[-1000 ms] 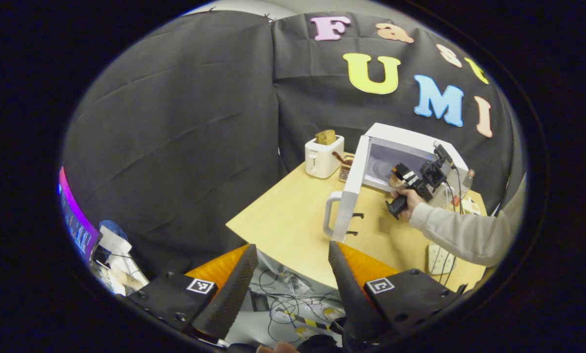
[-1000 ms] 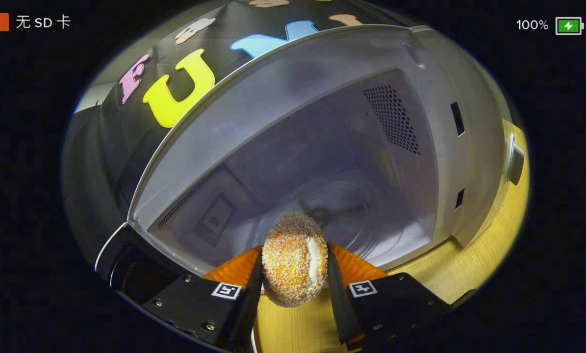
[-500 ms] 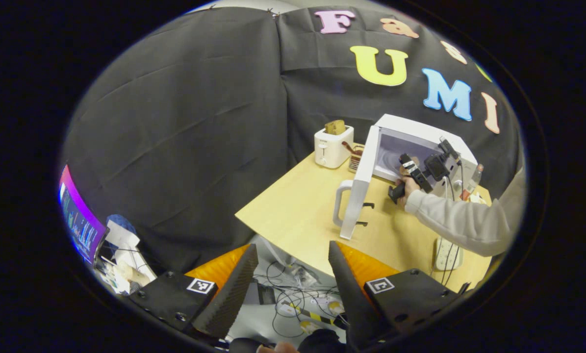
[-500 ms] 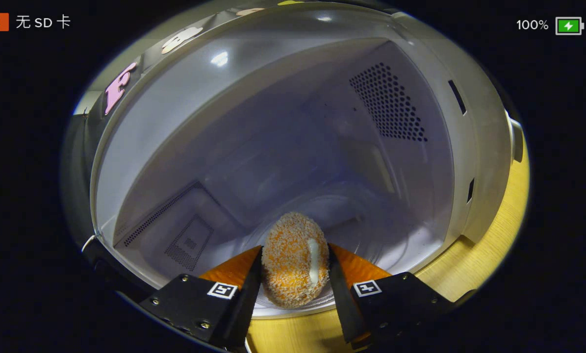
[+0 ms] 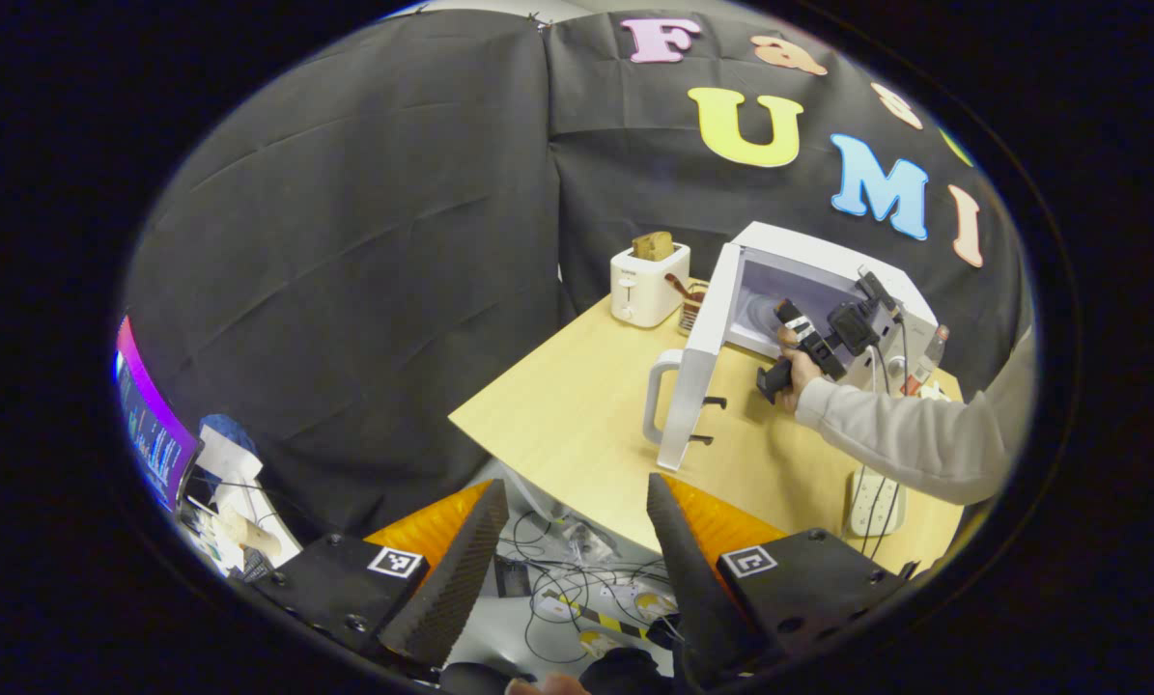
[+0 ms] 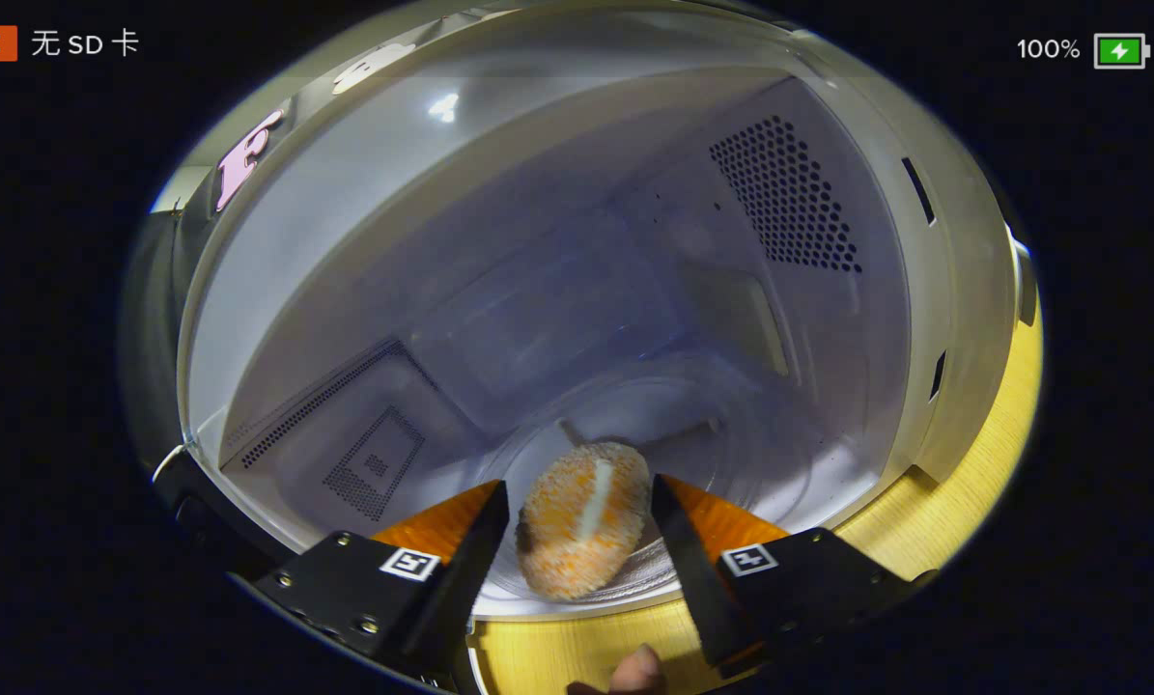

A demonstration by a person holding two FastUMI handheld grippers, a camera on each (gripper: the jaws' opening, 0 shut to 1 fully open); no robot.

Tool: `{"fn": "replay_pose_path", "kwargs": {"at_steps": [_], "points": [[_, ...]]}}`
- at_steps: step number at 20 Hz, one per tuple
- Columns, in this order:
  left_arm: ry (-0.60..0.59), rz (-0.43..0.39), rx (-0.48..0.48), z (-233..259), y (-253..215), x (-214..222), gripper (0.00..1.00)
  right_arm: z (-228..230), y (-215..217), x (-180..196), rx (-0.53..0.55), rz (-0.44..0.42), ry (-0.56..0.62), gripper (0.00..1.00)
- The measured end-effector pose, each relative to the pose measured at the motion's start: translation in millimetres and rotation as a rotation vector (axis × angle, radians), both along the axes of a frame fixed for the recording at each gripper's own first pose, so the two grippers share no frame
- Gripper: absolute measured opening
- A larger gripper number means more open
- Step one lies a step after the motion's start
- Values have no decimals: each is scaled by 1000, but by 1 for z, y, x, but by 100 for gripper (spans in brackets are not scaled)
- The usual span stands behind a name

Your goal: Open the microwave oven with the left hand, put the food in, and close the microwave oven.

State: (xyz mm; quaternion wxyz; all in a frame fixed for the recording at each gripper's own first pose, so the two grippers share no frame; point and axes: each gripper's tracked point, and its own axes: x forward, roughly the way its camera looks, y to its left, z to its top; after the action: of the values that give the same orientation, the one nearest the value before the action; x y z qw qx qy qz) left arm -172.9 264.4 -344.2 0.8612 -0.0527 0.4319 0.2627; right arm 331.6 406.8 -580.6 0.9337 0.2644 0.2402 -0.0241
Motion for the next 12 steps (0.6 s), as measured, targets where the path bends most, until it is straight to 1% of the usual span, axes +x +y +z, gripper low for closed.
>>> {"fn": "replay_pose_path", "kwargs": {"at_steps": [1, 2, 3, 4, 5, 6, 9, 10, 12], "points": [[-4, -6, 1, 2, -1, 5, 93, -1, -3, -2, -12, -2, 18, 98], [-14, -8, 7, 2, -2, 10, 93, -1, 0, -7, -9, 15, 36, 98], [-24, -8, 13, 4, 0, 13, 93, 1, 4, -15, 7, 50, 53, 98], [-38, -7, 13, 5, 2, 14, 96, 6, 9, -27, 18, 91, 64, 98], [-51, -11, 11, 6, 3, 17, 95, 15, 9, -39, 8, 130, 59, 98], [-62, -19, 11, 3, 4, 20, 94, 25, 6, -52, -2, 164, 44, 98], [-79, -63, -2, -11, 18, 33, 96, 52, -11, -101, -18, 273, 36, 98], [-86, -79, -4, -16, 25, 38, 93, 59, -21, -117, -30, 299, 39, 98], [-126, -107, -28, -22, 36, 52, 100, 72, -41, -150, -64, 347, 43, 98]]}}
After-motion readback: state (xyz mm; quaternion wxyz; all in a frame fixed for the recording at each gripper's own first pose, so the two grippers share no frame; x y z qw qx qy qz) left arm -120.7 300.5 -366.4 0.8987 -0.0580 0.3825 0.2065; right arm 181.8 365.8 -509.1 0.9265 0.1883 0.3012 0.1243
